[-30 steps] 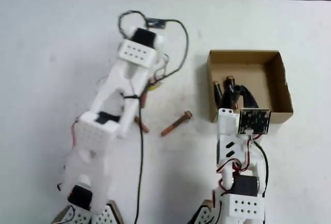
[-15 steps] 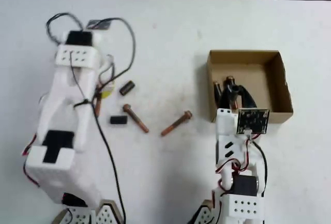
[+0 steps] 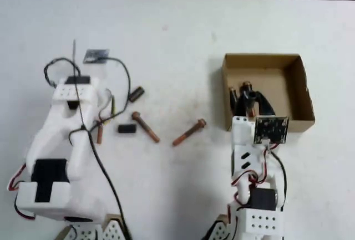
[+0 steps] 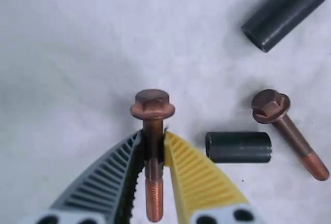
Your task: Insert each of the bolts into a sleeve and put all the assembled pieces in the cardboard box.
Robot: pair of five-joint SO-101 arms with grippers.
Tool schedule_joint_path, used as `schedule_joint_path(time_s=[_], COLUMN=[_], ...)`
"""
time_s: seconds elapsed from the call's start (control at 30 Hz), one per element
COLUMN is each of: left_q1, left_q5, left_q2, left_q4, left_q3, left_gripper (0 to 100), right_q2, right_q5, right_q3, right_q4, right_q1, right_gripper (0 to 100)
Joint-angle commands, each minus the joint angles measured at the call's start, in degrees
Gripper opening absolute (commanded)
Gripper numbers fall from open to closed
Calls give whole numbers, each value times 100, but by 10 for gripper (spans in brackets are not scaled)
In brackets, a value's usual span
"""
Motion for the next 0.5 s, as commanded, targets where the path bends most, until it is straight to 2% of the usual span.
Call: schedule_joint_path(time_s=[0.0, 0.2, 0.37, 0.47], left_q1=[-40, -40, -31, -13], left_q5=[-44, -35, -9, -9], left_q2=[-356, -347, -347, -347], left_q4=[-413, -413, -316, -264], left_q3=[123, 176, 185, 176], left_gripper=[24, 37, 191, 197], right_q2=[-66, -84, -84, -84], right_q5=[-35, -35, -35, -35], right_q3=[44, 44, 44, 44], right_q4=[13, 13, 13, 13], right_q1=[-22, -22, -22, -13], right_gripper=[17, 17, 17, 17])
